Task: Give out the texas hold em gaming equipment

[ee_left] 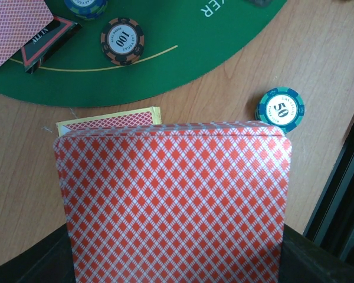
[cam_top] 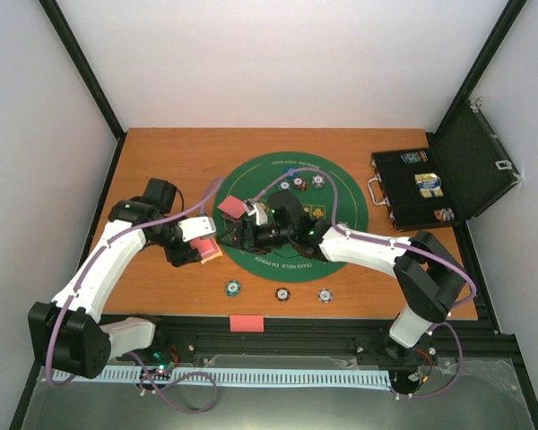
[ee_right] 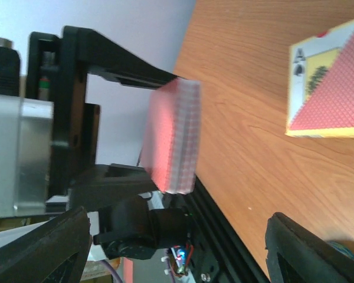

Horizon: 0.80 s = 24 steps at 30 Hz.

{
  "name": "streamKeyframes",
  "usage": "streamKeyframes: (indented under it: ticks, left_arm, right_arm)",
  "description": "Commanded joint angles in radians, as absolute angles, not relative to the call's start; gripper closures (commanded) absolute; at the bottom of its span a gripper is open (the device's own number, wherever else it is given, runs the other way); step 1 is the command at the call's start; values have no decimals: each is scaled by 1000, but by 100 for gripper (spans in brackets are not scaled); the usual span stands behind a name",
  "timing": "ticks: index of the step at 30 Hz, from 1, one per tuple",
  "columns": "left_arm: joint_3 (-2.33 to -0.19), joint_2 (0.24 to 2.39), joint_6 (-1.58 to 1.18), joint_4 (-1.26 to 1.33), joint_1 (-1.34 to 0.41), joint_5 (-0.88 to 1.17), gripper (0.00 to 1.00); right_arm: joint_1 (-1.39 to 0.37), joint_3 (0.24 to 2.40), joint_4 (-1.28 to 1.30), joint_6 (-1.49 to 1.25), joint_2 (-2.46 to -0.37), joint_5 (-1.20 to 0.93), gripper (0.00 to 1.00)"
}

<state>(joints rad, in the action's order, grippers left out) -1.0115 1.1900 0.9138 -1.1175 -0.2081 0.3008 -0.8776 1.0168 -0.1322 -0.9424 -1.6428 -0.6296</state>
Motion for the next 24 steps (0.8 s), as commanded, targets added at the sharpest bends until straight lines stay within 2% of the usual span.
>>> streamKeyframes:
  ticks: [1,24]
  left_arm:
    - [-1046,1156,918,-1130,-202,331,99]
    - [-1046,1093,962,-1171,-202,356,98]
  right_arm:
    - [-919,1066,-237,-986,-1691,-644,20]
    - [-973,1171,-453,-1132,-1921,-703,23]
